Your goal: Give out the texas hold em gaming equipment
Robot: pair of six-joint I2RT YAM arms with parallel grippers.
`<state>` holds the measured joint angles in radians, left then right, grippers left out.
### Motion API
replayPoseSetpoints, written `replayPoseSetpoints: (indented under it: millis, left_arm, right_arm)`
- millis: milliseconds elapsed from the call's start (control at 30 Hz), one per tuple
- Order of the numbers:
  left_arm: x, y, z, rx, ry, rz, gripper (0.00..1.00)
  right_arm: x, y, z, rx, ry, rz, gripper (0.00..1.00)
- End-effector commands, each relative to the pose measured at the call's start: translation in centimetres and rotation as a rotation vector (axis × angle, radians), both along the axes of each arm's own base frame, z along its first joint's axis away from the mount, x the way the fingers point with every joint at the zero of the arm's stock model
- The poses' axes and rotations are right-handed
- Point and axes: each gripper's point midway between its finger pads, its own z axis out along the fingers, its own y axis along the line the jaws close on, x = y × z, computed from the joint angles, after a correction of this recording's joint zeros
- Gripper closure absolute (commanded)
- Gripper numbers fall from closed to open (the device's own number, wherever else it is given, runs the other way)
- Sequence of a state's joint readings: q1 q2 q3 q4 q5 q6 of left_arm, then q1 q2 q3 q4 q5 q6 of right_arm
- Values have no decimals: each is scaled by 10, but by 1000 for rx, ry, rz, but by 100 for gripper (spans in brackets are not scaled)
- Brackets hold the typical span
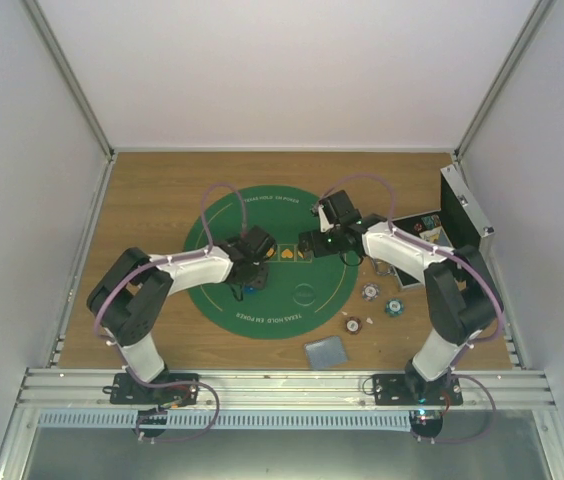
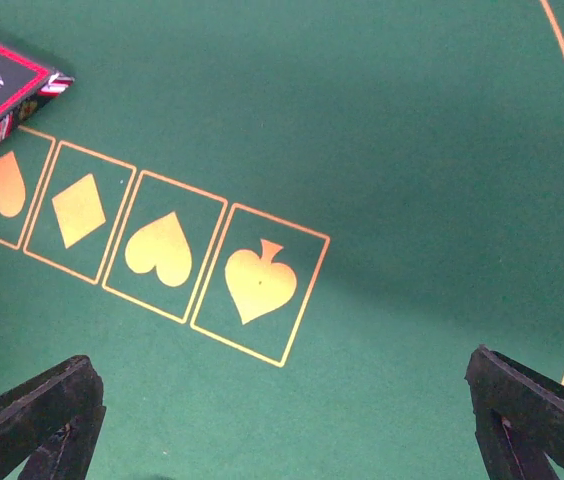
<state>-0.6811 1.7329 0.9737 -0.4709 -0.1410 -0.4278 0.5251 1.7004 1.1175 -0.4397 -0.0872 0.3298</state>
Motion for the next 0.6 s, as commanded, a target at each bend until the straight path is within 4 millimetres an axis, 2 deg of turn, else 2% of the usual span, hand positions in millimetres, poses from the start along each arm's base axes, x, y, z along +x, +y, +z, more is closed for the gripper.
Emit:
replayPoseSetpoints:
  millis: [0,267,433,567]
  left_arm:
    - [-69,4,-31,40,215,-35,60]
    - [-101,2,-31,73,233,-57,59]
    - [-100,1,-20,95,203,-63,55]
    - [-99,-2,-11,108,183,-71,45]
  right_arm:
    - [-9,2,3,7,-2,2,0]
    - [-24,6,-4,4,20,17,0]
    - [-28,7,-4,-1,19,25,0]
    - [-27,8,0,-4,4,30,0]
